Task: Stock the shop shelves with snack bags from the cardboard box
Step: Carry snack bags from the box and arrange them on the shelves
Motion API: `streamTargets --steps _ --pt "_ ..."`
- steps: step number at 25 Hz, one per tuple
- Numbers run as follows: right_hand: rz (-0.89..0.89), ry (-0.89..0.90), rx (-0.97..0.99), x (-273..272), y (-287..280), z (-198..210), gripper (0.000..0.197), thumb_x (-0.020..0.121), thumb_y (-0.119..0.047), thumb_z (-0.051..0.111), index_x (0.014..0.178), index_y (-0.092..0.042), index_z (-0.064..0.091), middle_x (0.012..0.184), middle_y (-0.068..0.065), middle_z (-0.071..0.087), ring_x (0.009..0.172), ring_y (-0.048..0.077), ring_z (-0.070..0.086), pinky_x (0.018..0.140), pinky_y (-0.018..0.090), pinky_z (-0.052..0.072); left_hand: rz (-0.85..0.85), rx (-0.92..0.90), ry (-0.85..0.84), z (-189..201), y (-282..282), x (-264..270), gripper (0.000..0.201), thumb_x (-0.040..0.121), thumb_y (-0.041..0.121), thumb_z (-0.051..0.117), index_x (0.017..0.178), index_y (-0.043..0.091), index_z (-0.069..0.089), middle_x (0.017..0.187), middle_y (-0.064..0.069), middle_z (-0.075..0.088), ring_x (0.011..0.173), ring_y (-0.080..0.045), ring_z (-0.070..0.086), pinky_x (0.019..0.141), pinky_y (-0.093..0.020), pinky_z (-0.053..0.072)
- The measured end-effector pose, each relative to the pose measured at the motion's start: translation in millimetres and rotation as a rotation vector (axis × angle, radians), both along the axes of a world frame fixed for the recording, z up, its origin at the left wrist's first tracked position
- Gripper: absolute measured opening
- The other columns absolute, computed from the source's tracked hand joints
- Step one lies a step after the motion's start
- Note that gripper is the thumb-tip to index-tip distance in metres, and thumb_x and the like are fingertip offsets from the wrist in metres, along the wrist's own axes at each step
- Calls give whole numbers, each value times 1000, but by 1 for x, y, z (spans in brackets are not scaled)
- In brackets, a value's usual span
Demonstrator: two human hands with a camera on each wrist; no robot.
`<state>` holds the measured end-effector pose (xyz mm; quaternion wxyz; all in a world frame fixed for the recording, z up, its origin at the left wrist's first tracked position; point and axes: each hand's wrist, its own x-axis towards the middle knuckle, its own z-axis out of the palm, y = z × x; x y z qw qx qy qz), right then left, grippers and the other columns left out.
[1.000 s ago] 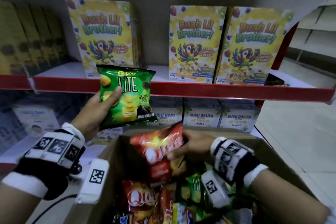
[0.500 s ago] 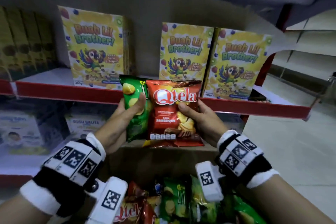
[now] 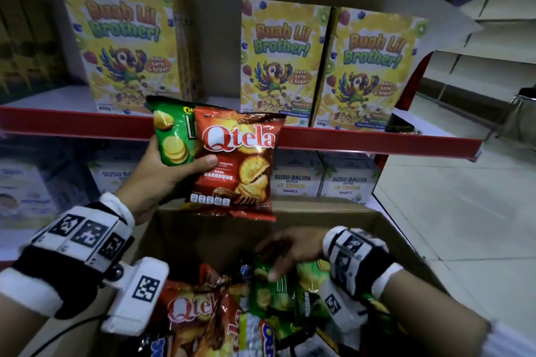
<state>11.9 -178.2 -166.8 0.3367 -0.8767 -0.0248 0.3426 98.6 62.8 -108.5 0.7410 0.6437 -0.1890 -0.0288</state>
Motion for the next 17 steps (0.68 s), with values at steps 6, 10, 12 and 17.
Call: streamTargets --steps 6,10,12,17 --pt "362 151 -251 -11 49 -33 74 86 -40 66 147 -38 24 159 -8 13 145 21 16 114 35 20 47 -67 -30 6 11 1 84 54 25 82 131 22 47 113 2 71 100 -15 69 75 -32 59" --pt "334 153 -239 -15 47 -21 70 87 -40 63 147 -32 27 159 -6 12 146 21 14 114 34 18 57 -103 -46 13 15 2 81 56 22 81 129 24 48 110 3 72 97 -15 70 67 -28 58" --pt "316 150 -220 -18 47 -19 70 89 -44 60 148 -34 23 159 -5 12 145 22 15 112 33 19 59 -109 -48 14 15 2 84 54 23 82 131 23 47 111 3 71 98 -15 70 67 -27 58" --pt "184 73 -16 -25 48 -6 50 82 -48 66 130 -42 50 140 -9 46 133 18 40 110 28 26 63 -82 -70 17 17 1 89 52 27 83 132 23 45 115 2 70 100 -14 69 71 -28 59"
